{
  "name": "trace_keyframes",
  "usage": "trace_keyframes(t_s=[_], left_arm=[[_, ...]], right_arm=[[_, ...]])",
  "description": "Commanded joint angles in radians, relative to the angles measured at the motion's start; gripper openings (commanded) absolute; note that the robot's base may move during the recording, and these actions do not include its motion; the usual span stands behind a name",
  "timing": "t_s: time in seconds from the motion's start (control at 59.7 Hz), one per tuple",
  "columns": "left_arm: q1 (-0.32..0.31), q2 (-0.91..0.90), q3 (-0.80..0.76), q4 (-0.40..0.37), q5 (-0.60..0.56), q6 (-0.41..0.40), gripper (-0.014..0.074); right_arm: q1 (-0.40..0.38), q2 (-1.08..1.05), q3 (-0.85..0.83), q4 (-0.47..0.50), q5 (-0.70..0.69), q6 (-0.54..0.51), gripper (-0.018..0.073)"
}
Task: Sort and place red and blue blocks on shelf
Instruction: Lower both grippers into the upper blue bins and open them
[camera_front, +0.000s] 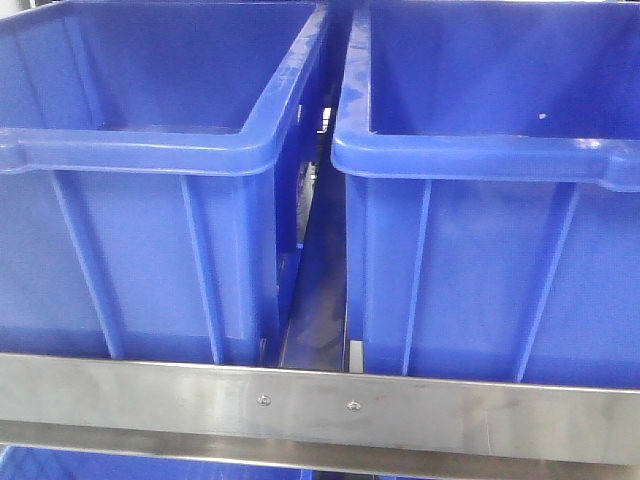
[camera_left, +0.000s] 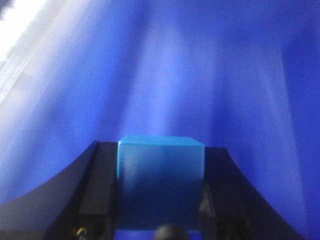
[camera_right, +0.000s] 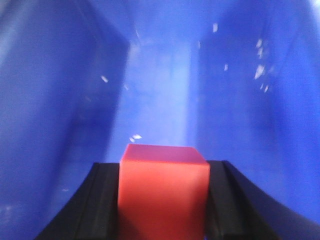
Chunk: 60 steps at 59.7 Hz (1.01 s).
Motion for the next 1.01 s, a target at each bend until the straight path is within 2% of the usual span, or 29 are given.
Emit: trace_keyframes(t_s=[0.0, 0.302, 0.419, 0.536, 0.62, 0.687, 0.871, 0.988], left_arm=[[-0.025, 0.035, -0.057, 0.01, -0.084, 0.0, 0.0123], [-0.046, 0.094, -0.082, 0.005, -0.117, 0.0, 0.0125], [-0.046, 0.097, -0.082, 0.011, -0.152, 0.002, 0.0187], [-0.046, 0.097, -0.082, 0.011, -0.182, 0.002, 0.0342], [-0.046, 0.097, -0.082, 0.01, -0.187, 0.002, 0.044], [-0.046, 0.097, -0.082, 0.008, -0.183, 0.002, 0.0468], [-0.046, 0.095, -0.082, 0.003, -0.178, 0.002, 0.0465], [-0.046, 0.086, -0.082, -0.014, -0.158, 0.002, 0.043]], right_arm=[[0.001, 0.009, -0.042, 0.001, -0.108, -0.011, 0.006], [0.001, 0.028, -0.042, -0.024, -0.142, -0.011, 0.0079], [0.001, 0.028, -0.042, -0.06, -0.144, -0.011, 0.0208], [0.001, 0.028, -0.042, -0.09, -0.144, -0.011, 0.0438], [0.001, 0.028, -0.042, -0.096, -0.142, -0.011, 0.0532], [0.001, 0.028, -0.042, -0.096, -0.142, -0.011, 0.0541], [0.001, 0.028, -0.042, -0.096, -0.14, -0.011, 0.054], [0.001, 0.028, -0.042, -0.096, -0.13, -0.011, 0.0536]])
